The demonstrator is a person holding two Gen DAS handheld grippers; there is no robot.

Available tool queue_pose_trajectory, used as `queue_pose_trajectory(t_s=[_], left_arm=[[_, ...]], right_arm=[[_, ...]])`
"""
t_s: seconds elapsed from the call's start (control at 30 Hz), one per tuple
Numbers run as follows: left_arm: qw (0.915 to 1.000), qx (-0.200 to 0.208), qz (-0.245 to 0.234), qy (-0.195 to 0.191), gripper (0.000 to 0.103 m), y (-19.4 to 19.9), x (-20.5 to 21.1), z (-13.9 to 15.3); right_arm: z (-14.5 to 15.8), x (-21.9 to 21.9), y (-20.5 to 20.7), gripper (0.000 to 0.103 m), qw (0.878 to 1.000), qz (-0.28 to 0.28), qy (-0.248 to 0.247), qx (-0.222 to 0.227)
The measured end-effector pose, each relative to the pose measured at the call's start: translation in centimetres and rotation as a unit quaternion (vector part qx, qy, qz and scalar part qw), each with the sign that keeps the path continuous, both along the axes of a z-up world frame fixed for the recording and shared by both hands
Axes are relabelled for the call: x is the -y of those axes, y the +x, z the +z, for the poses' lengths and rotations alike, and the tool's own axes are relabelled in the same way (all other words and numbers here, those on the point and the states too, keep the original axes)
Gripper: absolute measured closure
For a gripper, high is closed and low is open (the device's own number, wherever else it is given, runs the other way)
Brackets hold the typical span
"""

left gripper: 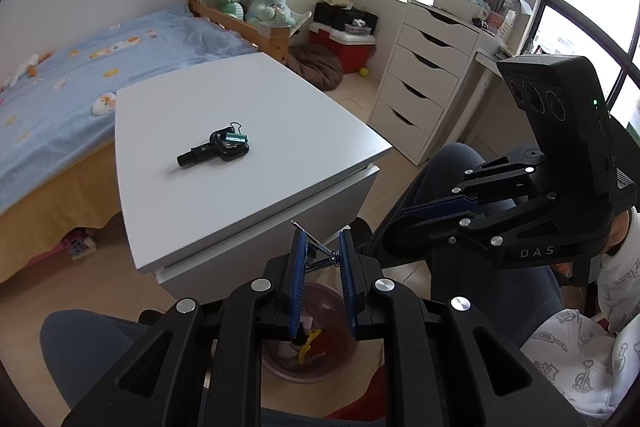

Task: Collect trash
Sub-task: 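Carry the black item and blue binder clip over the wastebasket with both grippers, then open the right gripper over the wastebasket to drop the black item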

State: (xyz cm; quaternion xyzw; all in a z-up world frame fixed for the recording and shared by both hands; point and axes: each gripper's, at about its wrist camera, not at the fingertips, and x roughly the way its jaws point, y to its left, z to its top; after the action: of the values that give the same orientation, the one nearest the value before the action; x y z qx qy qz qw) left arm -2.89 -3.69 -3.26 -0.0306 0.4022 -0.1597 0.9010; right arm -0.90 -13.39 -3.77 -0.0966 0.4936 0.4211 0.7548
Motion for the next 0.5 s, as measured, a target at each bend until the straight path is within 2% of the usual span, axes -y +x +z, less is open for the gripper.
queue_pose_trajectory(t_s=[0.03,0.07,0.1,0.27,0.5], left_arm=[[1.0,0.0,0.0,0.0,0.087,0.0,0.0,0.0],[1.0,0.0,-0.001,0.0,0.087,0.0,0.0,0.0],[1.0,-0.001,-0.001,0.0,0.087,0.0,0.0,-0.1],[1.0,-0.006,-0.001,0.0,0.087,-0.1,0.0,-0.4],[0.9999,-0.012,-0.003,-0.001,0.087,0.0,0.1,-0.6]], right_arm=[[-0.1,0.0,0.0,0.028,1.0,-0.003,-0.001,0.0],[-0.1,0.1,0.1,0.014,1.0,-0.007,0.001,0.002],[0.0,0.4,0.2,0.009,1.0,-0.013,0.007,0.006],[0.4,1.1,0.6,0.005,0.998,-0.044,-0.012,0.037],[0.3,1.6,1.1,0.004,0.997,-0.059,-0.015,0.037]])
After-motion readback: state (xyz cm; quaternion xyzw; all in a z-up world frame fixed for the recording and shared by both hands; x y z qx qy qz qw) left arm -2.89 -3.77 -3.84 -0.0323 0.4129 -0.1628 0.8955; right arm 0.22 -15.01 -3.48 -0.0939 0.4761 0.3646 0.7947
